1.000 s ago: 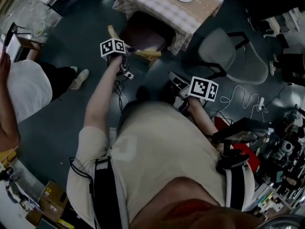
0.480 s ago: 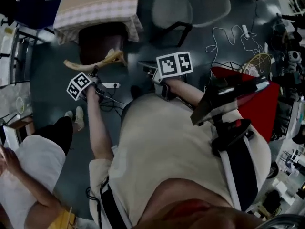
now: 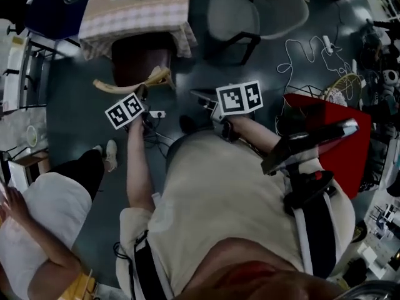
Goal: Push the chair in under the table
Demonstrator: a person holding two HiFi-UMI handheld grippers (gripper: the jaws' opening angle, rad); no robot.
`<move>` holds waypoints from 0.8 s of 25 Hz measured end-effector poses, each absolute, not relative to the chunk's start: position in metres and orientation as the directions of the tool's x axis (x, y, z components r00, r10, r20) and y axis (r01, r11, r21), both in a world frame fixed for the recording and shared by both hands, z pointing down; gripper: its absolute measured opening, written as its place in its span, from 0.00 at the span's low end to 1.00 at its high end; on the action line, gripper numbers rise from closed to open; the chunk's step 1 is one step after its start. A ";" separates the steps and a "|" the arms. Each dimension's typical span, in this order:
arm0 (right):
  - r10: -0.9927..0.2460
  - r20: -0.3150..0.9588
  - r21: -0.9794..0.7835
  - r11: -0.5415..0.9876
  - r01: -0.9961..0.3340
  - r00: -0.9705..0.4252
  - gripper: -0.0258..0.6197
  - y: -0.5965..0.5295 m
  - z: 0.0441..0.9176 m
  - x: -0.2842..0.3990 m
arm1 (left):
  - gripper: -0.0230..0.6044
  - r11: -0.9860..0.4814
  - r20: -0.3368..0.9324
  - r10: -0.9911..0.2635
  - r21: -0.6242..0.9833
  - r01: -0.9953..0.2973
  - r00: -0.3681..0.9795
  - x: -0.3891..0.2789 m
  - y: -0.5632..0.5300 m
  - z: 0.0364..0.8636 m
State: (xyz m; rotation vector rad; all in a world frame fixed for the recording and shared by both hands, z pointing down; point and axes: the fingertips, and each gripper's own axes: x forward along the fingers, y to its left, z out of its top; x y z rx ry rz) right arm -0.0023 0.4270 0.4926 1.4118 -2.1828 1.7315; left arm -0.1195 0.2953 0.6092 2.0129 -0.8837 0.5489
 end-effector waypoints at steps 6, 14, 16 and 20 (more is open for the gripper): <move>-0.644 0.522 -0.779 -0.093 -0.621 -0.559 0.05 0.434 0.504 0.009 | 0.05 -0.498 0.566 -0.380 0.541 -0.678 0.731 -0.097 0.306 0.575; -0.654 0.518 -0.784 -0.106 -0.611 -0.551 0.05 0.431 0.507 0.012 | 0.05 -0.659 0.429 -0.409 0.472 -0.585 0.806 -0.075 0.326 0.498; -0.656 0.512 -0.780 -0.086 -0.620 -0.554 0.05 0.428 0.504 0.014 | 0.05 -0.705 0.422 -0.428 0.397 -0.587 0.799 -0.069 0.327 0.486; -0.681 0.494 -0.774 -0.063 -0.629 -0.540 0.05 0.426 0.496 0.028 | 0.05 -0.744 0.396 -0.443 0.338 -0.576 0.804 -0.054 0.330 0.468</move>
